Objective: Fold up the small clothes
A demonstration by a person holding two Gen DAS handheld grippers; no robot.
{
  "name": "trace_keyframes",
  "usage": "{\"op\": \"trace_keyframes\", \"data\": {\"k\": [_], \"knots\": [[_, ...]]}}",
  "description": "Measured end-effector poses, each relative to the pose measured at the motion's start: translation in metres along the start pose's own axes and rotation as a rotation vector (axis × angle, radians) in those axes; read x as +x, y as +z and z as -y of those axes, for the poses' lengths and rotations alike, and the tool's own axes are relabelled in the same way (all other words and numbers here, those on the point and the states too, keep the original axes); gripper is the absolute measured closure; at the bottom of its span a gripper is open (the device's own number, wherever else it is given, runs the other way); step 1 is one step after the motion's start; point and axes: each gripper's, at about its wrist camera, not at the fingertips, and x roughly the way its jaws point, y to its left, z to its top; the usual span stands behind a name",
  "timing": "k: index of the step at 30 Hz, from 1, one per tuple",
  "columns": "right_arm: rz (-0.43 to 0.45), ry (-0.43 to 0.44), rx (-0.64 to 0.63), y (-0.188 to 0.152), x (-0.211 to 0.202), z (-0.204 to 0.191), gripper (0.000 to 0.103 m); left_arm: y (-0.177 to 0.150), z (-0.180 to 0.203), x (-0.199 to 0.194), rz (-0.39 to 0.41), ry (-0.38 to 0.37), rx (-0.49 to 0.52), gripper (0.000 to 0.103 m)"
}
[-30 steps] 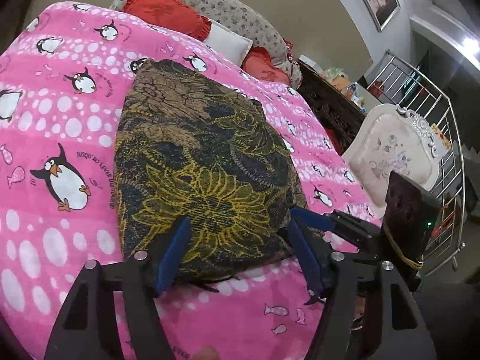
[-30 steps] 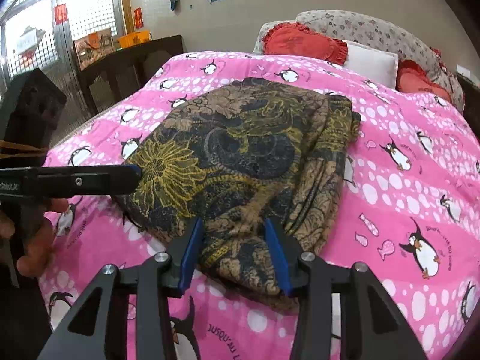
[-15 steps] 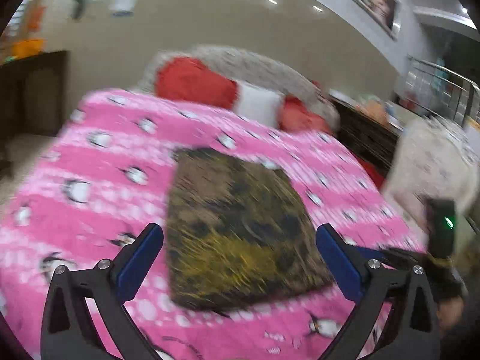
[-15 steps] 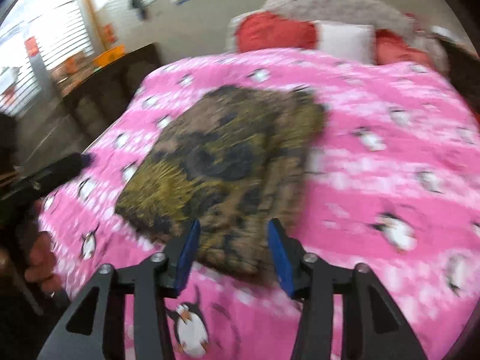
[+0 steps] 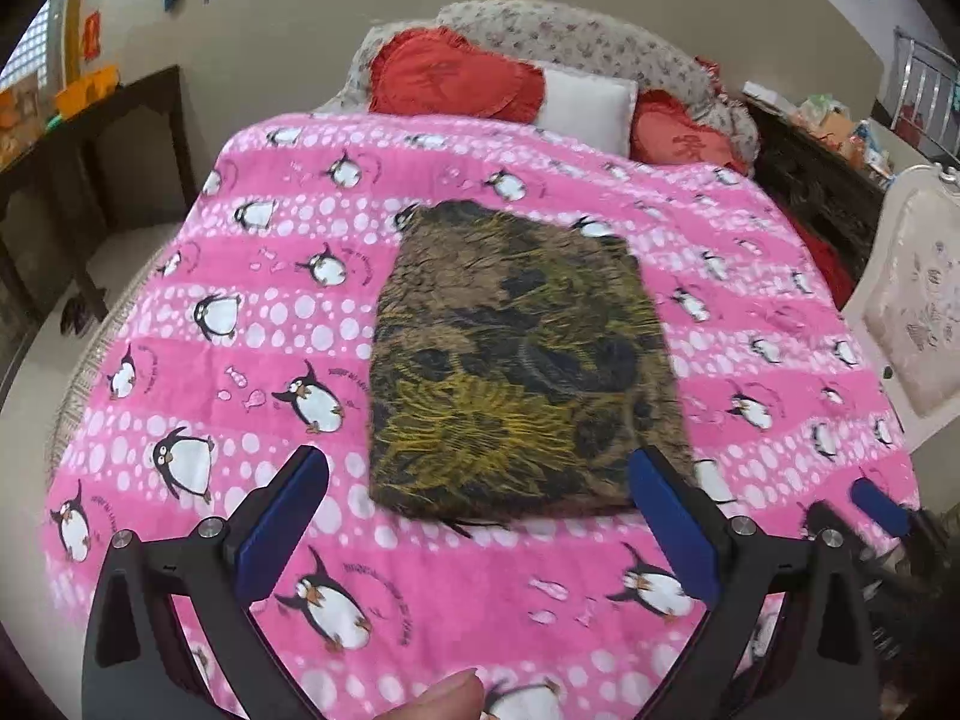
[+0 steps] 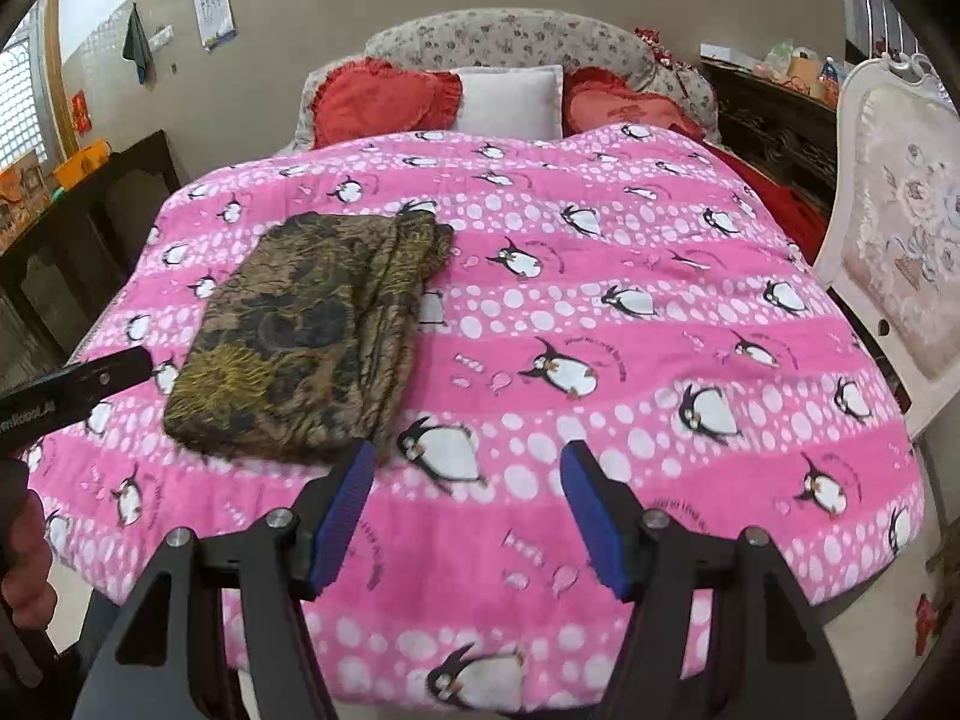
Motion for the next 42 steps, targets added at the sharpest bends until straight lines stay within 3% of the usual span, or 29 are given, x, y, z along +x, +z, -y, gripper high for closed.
{"op": "trace_keyframes", "data": {"k": [8,13,26,28,34,42], "knots": [[0.054,0.003,-0.037,-0.007,-0.028,-0.004,0.034,-0.019,0.018,-0.039,0.051,0.023,0.017,0.019],[0.086,-0.003,-0.011,-0.011,-0.049,0.000,0.028,-0.025,0.023,-0.071,0.106,0.045,0.026,0.019],[0.135,0.006,0.044,-0.019,-0.117,0.009,0.022,-0.051,0.041,-0.140,0.205,0.012,0.068,0.019],[0.171,0.002,0.036,-0.023,-0.129,0.009,0.016,-0.055,0.045,-0.142,0.214,0.002,0.076,0.019],[0.177,0.003,0.029,-0.023,-0.126,0.004,0.015,-0.052,0.045,-0.142,0.270,0.032,0.066,0.019],[0.180,0.002,-0.047,-0.020,-0.128,-0.009,0.015,-0.057,0.030,-0.131,0.237,0.039,0.025,0.019]]}}
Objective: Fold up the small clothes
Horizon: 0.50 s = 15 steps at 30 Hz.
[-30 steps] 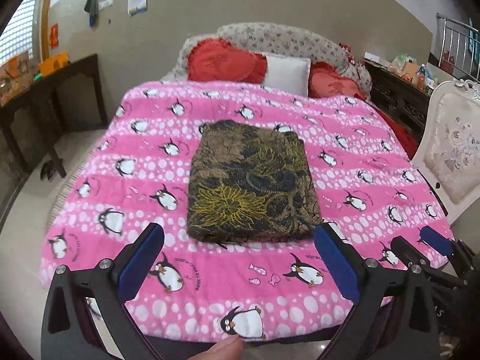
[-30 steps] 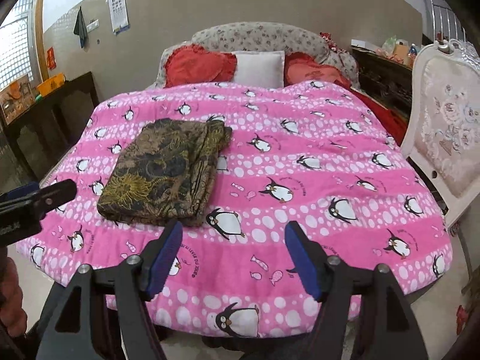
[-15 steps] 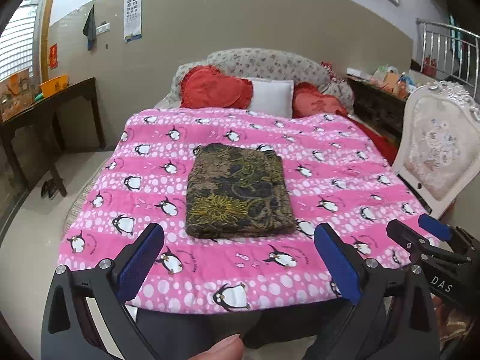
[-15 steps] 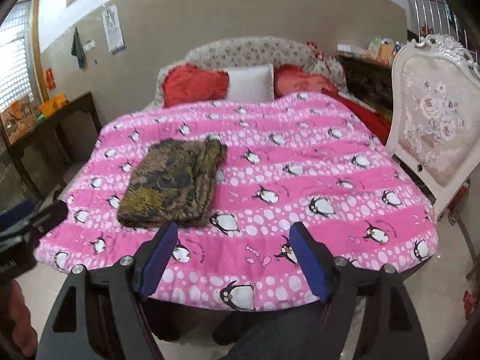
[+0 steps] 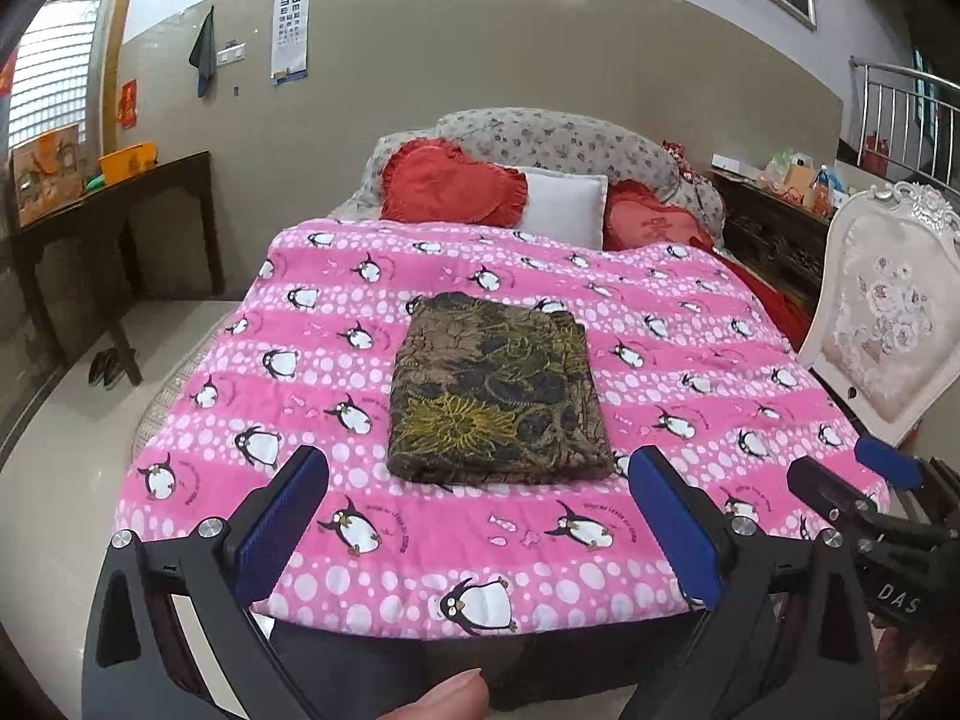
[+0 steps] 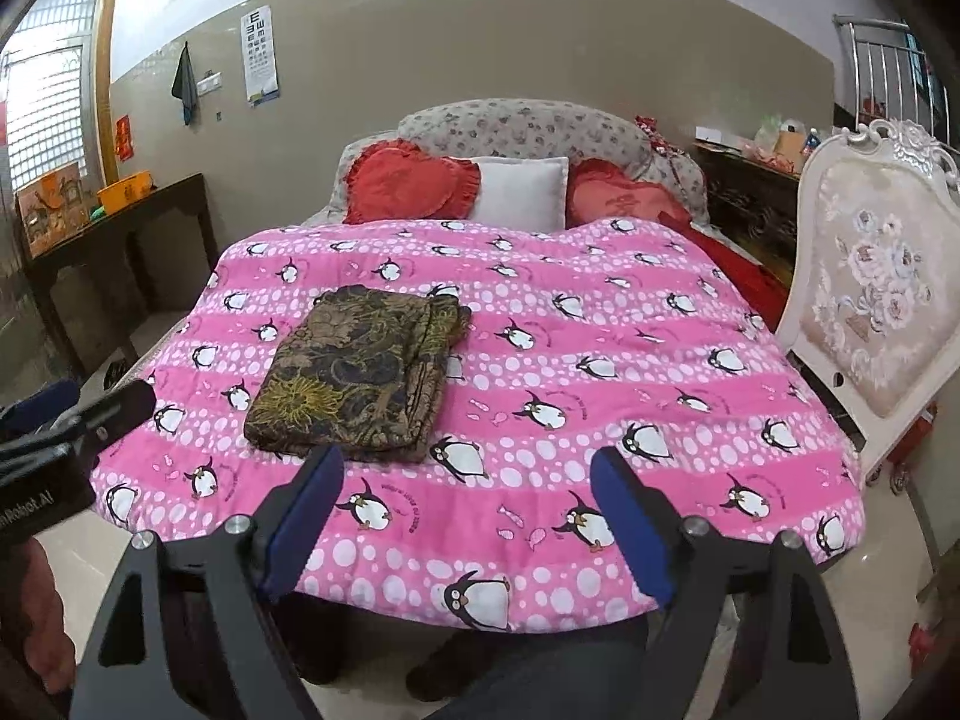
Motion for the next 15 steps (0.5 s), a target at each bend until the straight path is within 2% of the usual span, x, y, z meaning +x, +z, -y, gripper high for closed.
{"op": "trace_keyframes", "data": {"k": [15], "knots": [[0.003,0.024,0.004,-0.0060,0.0015,-0.0022,0.016,-0.0083,0.0054,0.0010,-0.008,-0.008,0.024,0.019]]}}
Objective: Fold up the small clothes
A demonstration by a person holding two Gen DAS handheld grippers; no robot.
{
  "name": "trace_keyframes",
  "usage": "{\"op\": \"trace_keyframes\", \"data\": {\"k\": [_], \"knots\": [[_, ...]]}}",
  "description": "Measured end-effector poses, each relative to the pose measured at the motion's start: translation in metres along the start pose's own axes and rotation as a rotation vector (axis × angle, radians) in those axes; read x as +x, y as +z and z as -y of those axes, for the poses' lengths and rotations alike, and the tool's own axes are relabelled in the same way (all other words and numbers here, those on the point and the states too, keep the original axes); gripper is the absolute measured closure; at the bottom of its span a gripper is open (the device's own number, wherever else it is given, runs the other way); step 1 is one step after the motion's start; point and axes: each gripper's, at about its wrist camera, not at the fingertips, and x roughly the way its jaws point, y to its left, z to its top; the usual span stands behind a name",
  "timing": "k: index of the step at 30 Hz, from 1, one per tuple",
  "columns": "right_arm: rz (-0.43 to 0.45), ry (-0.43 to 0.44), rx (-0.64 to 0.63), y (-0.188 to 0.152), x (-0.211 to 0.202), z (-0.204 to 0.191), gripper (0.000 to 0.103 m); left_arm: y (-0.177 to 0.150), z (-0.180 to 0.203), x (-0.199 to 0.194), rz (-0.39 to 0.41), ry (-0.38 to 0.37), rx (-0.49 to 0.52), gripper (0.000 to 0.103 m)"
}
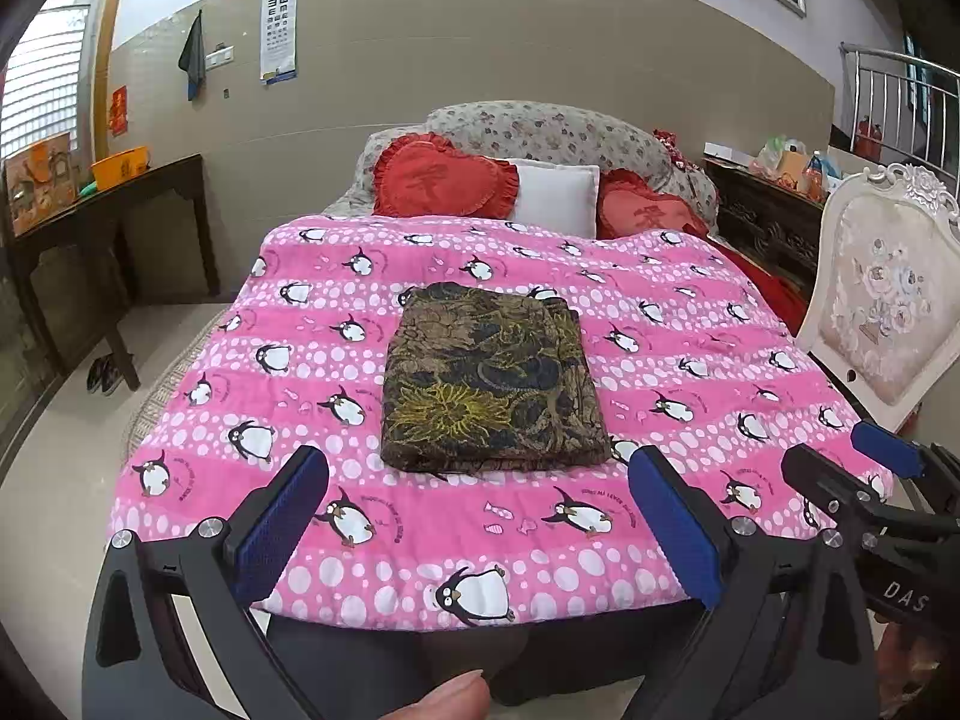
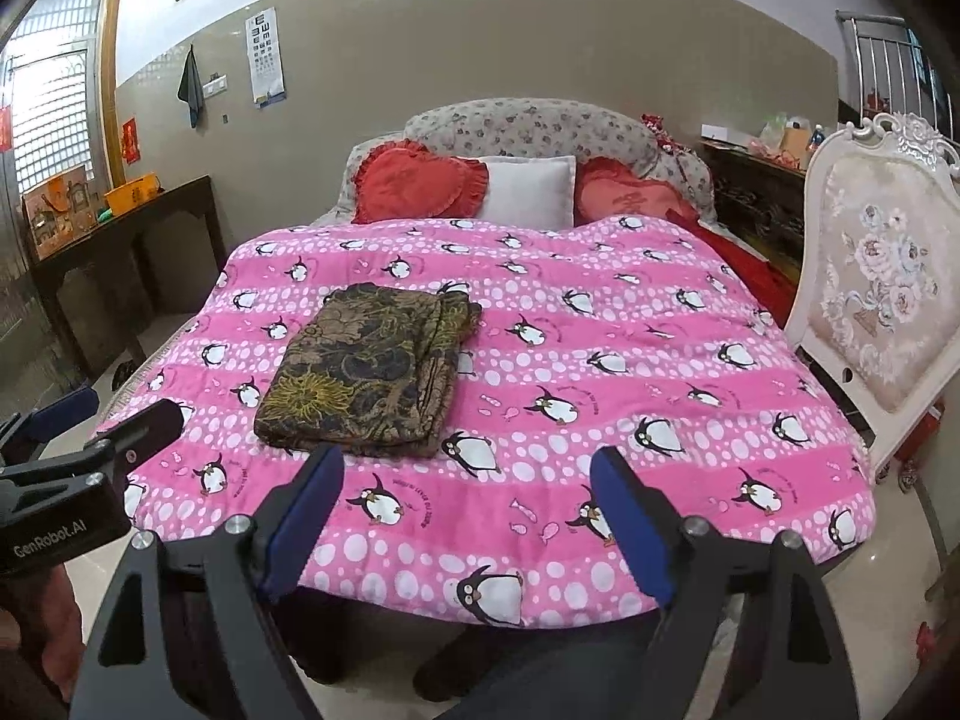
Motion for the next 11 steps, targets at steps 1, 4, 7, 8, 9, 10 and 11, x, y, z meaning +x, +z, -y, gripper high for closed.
{"op": "trace_keyframes", "data": {"k": [1,4,7,8,9,10,11], "knots": [[-0.001,0.001,-0.001,-0.0006,0.0001,-0.0006,0.016,-0.0004,-0.0003,0.0001,0.000,-0.001,0.001,0.019],[-0.006,0.004,-0.006,-0.0026,0.0014,-0.0023,0.016,-0.0015,-0.0009,0.0011,-0.005,-0.004,0.004,0.019],[-0.006,0.004,-0.007,-0.0044,0.0017,-0.0045,0.016,-0.0033,-0.0022,0.0018,-0.004,-0.012,0.005,0.019],[-0.006,0.006,-0.006,-0.0045,0.0020,-0.0046,0.016,-0.0039,-0.0027,0.0012,0.002,-0.011,0.004,0.019],[-0.007,0.008,-0.007,-0.0050,0.0023,-0.0051,0.016,-0.0044,-0.0031,0.0003,0.010,-0.004,0.002,0.019],[-0.009,0.009,-0.007,-0.0057,0.0029,-0.0057,0.016,-0.0048,-0.0036,-0.0010,0.022,0.003,0.002,0.019],[-0.009,0.009,-0.007,-0.0062,0.0033,-0.0061,0.016,-0.0049,-0.0035,-0.0012,0.027,0.005,0.006,0.019]]}}
